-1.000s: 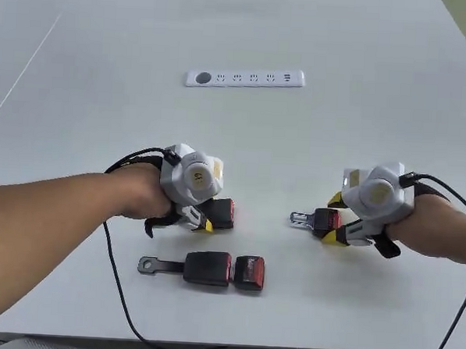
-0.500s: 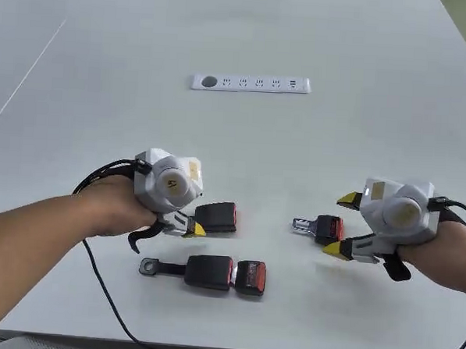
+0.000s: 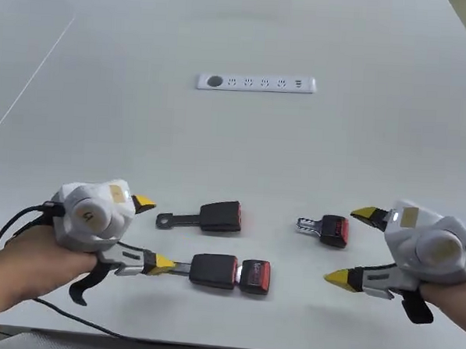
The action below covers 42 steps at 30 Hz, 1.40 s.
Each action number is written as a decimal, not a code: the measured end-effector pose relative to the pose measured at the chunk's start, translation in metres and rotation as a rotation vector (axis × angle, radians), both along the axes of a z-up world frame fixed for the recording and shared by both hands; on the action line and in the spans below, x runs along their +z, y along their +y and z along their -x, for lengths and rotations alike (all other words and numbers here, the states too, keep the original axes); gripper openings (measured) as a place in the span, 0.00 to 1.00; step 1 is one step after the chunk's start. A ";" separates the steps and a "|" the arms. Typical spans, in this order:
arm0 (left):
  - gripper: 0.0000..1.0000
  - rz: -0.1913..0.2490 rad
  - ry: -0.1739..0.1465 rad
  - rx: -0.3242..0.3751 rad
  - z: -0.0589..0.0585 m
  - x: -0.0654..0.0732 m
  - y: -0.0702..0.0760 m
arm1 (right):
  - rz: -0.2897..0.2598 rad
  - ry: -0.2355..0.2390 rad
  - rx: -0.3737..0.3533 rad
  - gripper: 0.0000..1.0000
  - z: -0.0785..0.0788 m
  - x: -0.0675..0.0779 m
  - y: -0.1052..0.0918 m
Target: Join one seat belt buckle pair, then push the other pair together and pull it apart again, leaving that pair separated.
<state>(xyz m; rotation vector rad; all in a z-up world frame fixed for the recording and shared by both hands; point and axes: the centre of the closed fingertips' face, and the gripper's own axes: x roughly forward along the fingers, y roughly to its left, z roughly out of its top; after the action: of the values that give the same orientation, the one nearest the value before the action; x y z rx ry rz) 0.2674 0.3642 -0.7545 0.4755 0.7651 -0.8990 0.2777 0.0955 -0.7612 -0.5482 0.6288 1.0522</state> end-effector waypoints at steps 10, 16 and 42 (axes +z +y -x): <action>0.87 -0.019 -0.025 0.129 0.020 0.007 0.050 | 0.021 0.001 -0.037 0.82 0.020 -0.001 -0.019; 0.96 -0.009 -0.066 0.177 0.026 0.011 0.059 | 0.010 -0.028 -0.065 0.96 0.025 0.000 -0.025; 0.99 0.001 -0.073 0.207 0.036 0.008 0.062 | -0.027 0.026 -0.214 0.99 0.031 -0.002 -0.041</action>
<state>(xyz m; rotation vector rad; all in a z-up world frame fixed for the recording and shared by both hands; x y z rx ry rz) 0.2313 0.4260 -0.7466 0.4174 0.7327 -0.6858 0.2466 0.0540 -0.7636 -0.4340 0.6800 0.8663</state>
